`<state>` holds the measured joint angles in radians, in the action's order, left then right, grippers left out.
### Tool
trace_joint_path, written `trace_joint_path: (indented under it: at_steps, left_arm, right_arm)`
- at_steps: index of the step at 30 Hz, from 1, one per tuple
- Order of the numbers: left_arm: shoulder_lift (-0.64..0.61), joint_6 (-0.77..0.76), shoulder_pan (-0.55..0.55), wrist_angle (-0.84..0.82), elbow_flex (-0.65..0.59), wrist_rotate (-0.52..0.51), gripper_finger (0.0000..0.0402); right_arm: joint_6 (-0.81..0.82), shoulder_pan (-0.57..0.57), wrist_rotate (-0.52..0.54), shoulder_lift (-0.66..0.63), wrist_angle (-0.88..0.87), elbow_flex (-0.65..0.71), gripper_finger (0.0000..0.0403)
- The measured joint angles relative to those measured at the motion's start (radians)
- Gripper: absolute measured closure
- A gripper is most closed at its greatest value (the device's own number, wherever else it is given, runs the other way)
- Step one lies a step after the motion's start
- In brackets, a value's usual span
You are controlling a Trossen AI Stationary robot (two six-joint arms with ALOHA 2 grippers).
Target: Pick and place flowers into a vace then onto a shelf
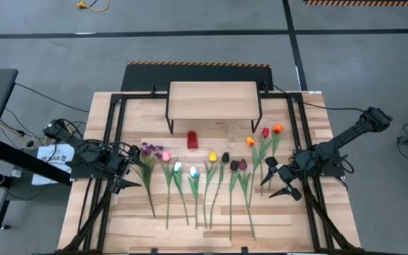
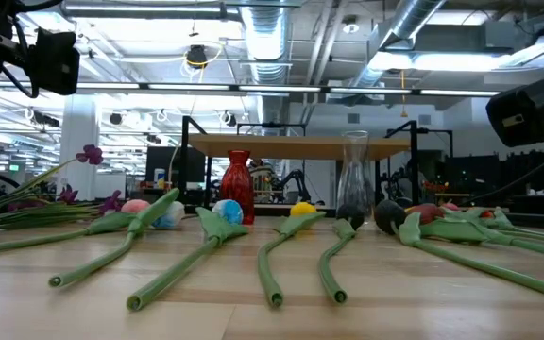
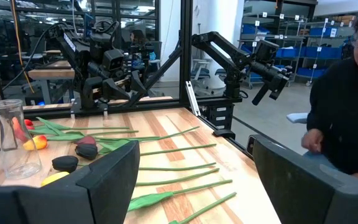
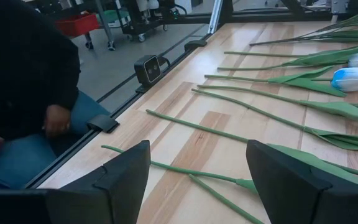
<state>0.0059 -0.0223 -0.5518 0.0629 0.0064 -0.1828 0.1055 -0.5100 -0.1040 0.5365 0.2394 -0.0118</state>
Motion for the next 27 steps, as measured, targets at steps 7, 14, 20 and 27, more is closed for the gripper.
trace_joint_path:
  at_steps: [7,14,20,27]
  left_arm:
    - [0.000,0.000,0.000,0.000,0.000,0.000,0.0099]
    - [0.000,0.000,0.000,0.000,0.000,0.000,0.0099]
    - [0.000,0.000,0.000,0.000,0.000,0.000,0.0099]
    - [0.000,0.000,0.000,0.000,0.000,0.000,0.0099]
  right_arm:
    - [0.000,0.000,0.000,0.000,0.000,0.000,0.0143]
    - [0.000,0.000,0.000,0.000,0.000,0.000,0.0143]
    - [0.000,0.000,0.000,0.000,0.001,0.000,0.0143]
    - [0.011,0.001,0.000,0.000,0.093,0.000,0.0143]
